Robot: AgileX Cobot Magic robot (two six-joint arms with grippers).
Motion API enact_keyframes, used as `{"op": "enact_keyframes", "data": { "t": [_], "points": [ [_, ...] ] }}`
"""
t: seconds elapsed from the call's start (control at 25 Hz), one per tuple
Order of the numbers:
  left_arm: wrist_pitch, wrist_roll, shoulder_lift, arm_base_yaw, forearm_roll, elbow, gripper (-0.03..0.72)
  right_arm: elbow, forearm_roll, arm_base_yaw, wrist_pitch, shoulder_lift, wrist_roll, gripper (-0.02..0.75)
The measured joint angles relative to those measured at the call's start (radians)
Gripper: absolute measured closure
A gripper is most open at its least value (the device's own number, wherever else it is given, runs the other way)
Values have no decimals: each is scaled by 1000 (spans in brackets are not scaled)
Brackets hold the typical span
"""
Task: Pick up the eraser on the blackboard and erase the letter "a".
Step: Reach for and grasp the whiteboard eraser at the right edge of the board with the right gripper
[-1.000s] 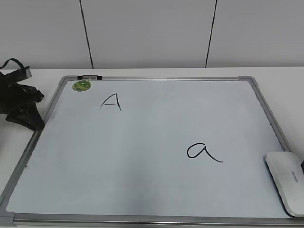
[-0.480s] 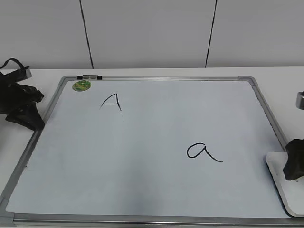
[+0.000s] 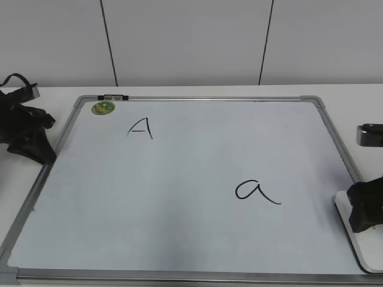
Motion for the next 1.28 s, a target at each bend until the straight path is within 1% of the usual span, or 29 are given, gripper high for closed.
{"op": "enact_keyframes", "data": {
  "t": [0.16, 0.28, 0.48, 0.6, 1.28],
  "points": [
    [0, 0, 0, 2, 0, 0, 618, 0, -16, 0, -8, 0, 11, 151],
    [0, 0, 0, 2, 0, 0, 618, 0, -17, 0, -47, 0, 11, 147],
    [0, 0, 0, 2, 0, 0, 618, 0, -17, 0, -68, 0, 11, 90],
    [0, 0, 0, 2, 0, 0, 618, 0, -17, 0, -69, 5, 11, 77],
    [0, 0, 0, 2, 0, 0, 618, 0, -19, 0, -71, 94, 16, 85]
  ]
}}
